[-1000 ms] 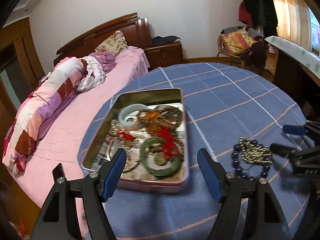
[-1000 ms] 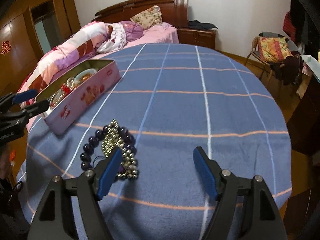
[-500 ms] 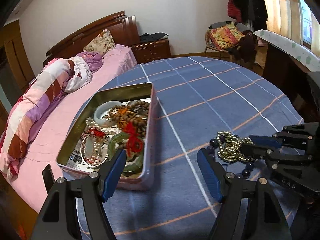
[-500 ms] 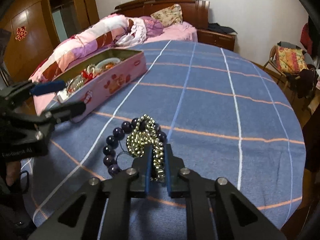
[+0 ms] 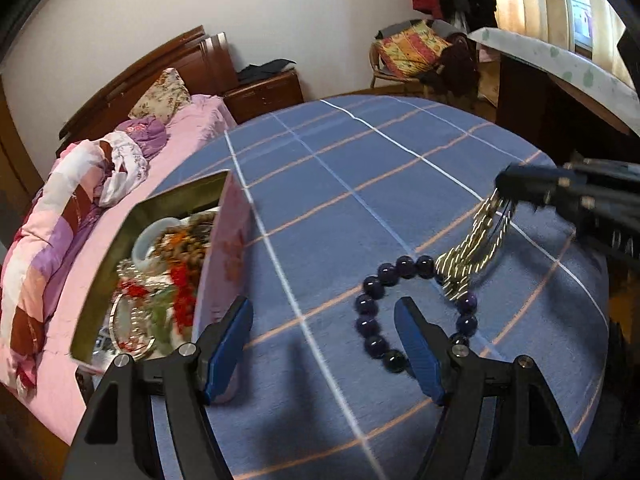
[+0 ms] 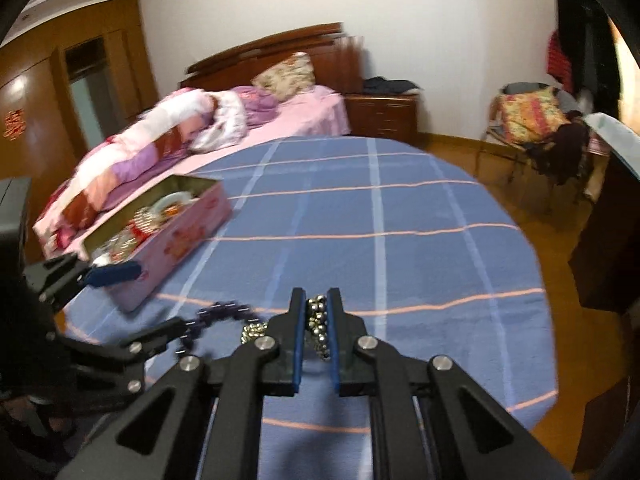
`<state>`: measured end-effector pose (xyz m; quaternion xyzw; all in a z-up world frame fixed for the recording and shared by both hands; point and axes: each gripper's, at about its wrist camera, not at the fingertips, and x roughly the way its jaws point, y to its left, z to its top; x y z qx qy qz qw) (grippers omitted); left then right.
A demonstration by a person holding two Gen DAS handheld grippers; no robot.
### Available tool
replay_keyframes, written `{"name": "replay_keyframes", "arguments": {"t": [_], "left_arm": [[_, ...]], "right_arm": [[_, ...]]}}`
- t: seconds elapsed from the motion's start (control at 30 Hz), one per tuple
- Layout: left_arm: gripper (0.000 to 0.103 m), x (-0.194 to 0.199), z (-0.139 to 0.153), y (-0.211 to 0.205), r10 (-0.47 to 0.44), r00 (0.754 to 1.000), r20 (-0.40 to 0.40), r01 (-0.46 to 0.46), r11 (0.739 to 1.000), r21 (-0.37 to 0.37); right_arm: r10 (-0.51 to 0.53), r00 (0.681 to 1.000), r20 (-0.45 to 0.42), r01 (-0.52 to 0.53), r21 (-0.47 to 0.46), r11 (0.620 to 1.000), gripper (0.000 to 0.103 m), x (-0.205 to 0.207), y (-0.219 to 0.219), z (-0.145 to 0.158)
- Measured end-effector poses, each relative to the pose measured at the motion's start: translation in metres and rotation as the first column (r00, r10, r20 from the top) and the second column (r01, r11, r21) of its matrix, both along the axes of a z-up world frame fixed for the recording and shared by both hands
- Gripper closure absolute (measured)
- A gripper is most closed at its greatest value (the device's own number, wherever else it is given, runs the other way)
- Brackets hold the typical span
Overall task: Organize jewelry
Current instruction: 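Grasp the gold bead strand with the right tool while the left tool grasps the purple bead bracelet, then carry gold beads and purple bracelet into the pink tin and open both tools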
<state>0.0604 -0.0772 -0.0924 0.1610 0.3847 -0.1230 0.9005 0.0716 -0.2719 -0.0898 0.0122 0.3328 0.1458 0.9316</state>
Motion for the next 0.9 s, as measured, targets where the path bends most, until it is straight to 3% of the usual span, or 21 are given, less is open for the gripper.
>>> {"name": "replay_keyframes", "arguments": {"t": [0.13,0.27,0.33,0.47,0.63,0.9], "left_arm": [[0.030,0.012,-0.007,-0.007,-0.001,1.000,-0.025,0.000,1.000,-0.003],[0.031,0.021,-0.015,-0.012,-0.006,0.998,-0.064,0.004,1.000,-0.020],[0.045,0.022,-0.021,-0.013,-0.011,0.996,-0.084,0.010,1.000,-0.013],[0.089,0.020,-0.021,-0.015,-0.054,0.993,-0.102,0.049,0.998,-0.046],[0.090,0.012,-0.013,-0.010,-0.058,0.995,-0.075,0.052,0.995,-0.080],[0.090,-0.005,0.033,0.002,-0.037,0.998,0.058,0.043,0.993,-0.107]], "right_arm": [[-0.075,0.997,-0.016,0.075,-0.016,0.997,0.090,0.008,-0.021,-0.006],[-0.069,0.997,-0.042,0.069,-0.006,0.998,0.090,0.011,-0.024,-0.014],[-0.056,0.997,-0.052,0.056,-0.004,0.998,0.090,0.012,-0.022,-0.017],[-0.042,0.997,-0.063,0.042,-0.001,0.999,0.090,0.010,-0.023,-0.021],[-0.038,0.999,-0.013,0.038,0.026,0.999,0.090,0.003,-0.026,-0.005],[-0.016,0.999,0.047,0.013,0.058,0.998,0.090,-0.005,-0.018,0.020]]}}
